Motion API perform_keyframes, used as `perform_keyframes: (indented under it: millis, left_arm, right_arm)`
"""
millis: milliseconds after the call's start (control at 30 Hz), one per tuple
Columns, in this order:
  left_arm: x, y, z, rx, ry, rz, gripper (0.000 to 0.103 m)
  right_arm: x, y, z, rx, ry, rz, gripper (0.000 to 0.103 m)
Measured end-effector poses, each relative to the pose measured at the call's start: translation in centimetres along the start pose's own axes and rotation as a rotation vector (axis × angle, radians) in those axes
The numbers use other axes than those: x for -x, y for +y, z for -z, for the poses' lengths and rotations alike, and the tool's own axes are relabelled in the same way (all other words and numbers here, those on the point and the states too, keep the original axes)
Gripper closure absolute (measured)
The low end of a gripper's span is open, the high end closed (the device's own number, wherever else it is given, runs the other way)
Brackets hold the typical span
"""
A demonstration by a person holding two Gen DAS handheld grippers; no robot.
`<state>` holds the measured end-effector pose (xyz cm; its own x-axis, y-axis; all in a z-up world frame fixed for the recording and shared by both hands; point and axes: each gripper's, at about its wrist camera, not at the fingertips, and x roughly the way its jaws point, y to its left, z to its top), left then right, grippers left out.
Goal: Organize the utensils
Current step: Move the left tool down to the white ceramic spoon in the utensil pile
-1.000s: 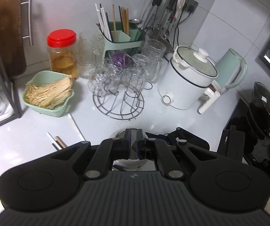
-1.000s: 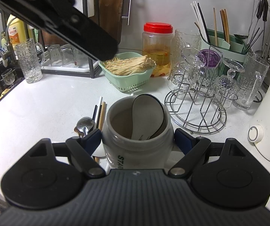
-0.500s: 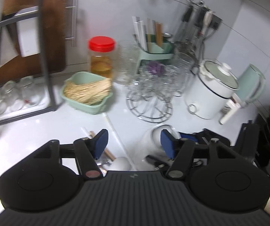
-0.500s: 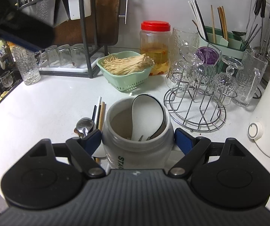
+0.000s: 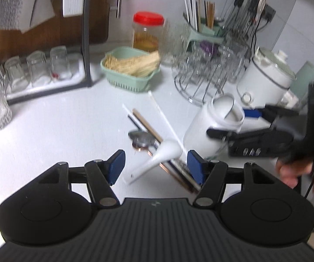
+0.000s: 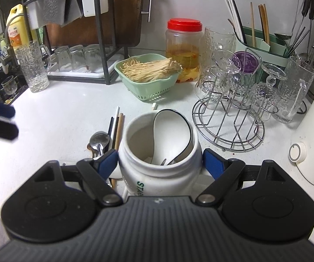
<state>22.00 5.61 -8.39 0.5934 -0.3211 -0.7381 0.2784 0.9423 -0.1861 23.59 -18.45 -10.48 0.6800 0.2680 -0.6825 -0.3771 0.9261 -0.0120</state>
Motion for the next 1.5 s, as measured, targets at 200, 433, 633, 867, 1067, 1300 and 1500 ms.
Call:
perform_keyframes:
  millis: [200,433,633,867,1067,1300,1500]
  left_arm:
    - [-3.2,0.0,1.7,-0.096,0.064,-0.002,0.036]
    - [-7.6,0.2,2.6,-0.233,0.132,-0.007,0.051]
    - [-10.4,-0.2,2.4,-0.337,0.146,0.005,0.057]
    - [-13.1,-1.9,1.8,-0.45,0.158,0.034,0.061]
    - [-14.7,-3.2,1.2,-0.514,0.162,0.05,0.065]
    - [-15.8,-3.0,-0.1,-0.515,0.208,0.069,0.065]
    - [-16.4,-3.1,-0.9,-0.523,0.243,0.098,0.073]
  right_arm:
    - [0.2,-0.1,0.2,0.004,-0.003,-0.006,0.016]
    - [0.4,-0.1,0.5,0.005,-0.017,-0.01,0.016]
    - [0.5,-0.1,0.9,0.005,-0.035,-0.011,0.016]
    - [0.6,0.0,1.0,0.003,-0.048,-0.01,0.016]
    - [0.6,-0.1,1.1,0.0,-0.057,-0.012,0.016]
    - [0.6,-0.2,1.2,0.004,-0.062,-0.016,0.016]
    - [0.7,-0.3,1.2,0.009,-0.065,-0.022,0.016]
